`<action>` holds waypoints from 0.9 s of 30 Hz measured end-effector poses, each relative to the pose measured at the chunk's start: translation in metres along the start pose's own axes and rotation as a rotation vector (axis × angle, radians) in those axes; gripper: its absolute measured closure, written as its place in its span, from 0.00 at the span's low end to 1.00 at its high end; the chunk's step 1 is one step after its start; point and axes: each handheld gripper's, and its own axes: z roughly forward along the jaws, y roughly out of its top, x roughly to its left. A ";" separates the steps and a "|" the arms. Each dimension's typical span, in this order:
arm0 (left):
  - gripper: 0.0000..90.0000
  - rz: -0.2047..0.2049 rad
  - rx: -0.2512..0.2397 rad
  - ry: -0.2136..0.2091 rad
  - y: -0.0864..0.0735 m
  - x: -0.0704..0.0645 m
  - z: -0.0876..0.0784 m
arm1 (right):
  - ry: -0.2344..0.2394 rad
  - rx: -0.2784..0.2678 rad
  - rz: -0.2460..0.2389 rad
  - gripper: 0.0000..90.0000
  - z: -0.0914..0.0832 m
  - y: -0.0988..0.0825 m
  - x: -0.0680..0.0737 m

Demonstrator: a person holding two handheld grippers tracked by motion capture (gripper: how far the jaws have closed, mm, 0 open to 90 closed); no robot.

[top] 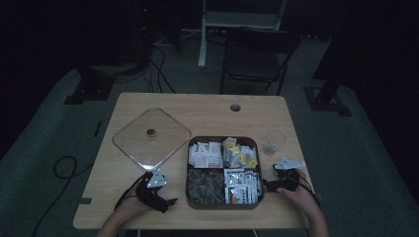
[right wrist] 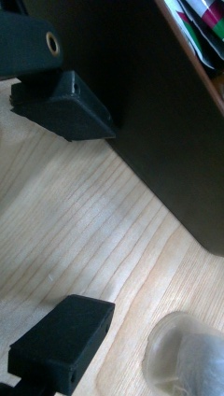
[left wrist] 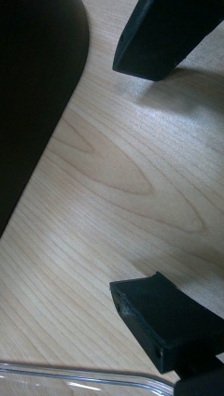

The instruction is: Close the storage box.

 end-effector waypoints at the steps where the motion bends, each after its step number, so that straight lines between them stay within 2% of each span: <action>1: 0.00 0.000 0.001 0.001 0.000 0.000 0.000 | 0.000 0.000 0.000 0.16 0.000 0.000 0.000; 10: 0.01 -0.004 -0.001 0.006 -0.002 -0.002 -0.003 | 0.000 0.000 0.000 0.16 0.000 0.000 0.000; 20: 0.02 -0.046 -0.011 0.013 -0.004 0.005 -0.006 | 0.000 0.001 0.001 0.16 0.000 0.000 0.000; 23: 0.02 -0.067 -0.026 0.024 -0.002 0.008 -0.010 | 0.000 0.000 0.001 0.16 0.000 0.000 0.000; 27: 0.02 -0.086 -0.037 0.020 -0.002 0.014 -0.013 | 0.000 0.001 0.001 0.15 0.000 0.000 0.000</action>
